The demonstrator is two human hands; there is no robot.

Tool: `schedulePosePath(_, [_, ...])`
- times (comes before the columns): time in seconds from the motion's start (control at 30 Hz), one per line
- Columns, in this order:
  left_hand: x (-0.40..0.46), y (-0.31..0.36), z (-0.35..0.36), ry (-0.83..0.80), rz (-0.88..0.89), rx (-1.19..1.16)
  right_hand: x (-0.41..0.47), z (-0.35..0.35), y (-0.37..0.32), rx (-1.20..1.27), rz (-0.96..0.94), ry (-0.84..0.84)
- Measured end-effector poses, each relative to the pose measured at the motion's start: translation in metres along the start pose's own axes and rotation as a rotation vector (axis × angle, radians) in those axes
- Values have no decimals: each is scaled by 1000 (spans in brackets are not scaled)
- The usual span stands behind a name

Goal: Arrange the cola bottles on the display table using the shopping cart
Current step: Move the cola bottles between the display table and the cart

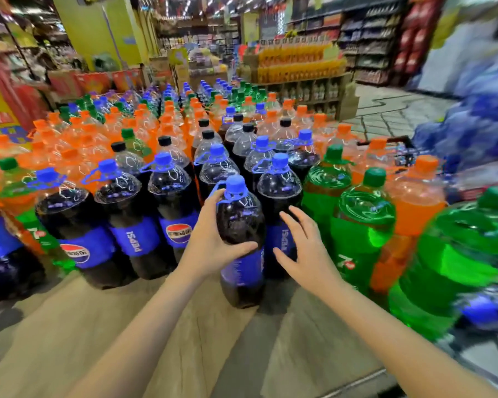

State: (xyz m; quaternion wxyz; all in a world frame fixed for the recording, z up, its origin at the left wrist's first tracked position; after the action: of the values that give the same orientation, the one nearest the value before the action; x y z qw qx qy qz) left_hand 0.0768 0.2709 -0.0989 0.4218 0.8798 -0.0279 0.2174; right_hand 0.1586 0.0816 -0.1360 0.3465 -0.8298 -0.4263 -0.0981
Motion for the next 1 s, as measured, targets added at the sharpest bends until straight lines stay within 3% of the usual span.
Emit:
schedulePosePath(0.27, [-26, -17, 26, 176, -30, 38, 33, -25, 1, -60, 5, -24])
schedulePosePath(0.4, [-47, -46, 59, 224, -129, -10, 55, -26, 1, -93, 69, -36])
schedulePosePath(1.0, [-23, -69, 54, 210, -244, 85, 67, -13, 13, -148, 96, -41])
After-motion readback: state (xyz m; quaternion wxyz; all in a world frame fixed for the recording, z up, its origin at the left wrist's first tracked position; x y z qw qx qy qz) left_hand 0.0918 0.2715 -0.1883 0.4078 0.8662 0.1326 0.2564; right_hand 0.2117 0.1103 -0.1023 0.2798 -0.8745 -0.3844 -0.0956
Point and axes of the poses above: each hand's wrist, its own x-axis towards the middle knuckle, its own z-axis out of the palm, y = z × x, the point moved 4 cm from there along x, towards the middle knuckle, and after that the axes turned 9 degrees about -y, right-handed, at the moved point
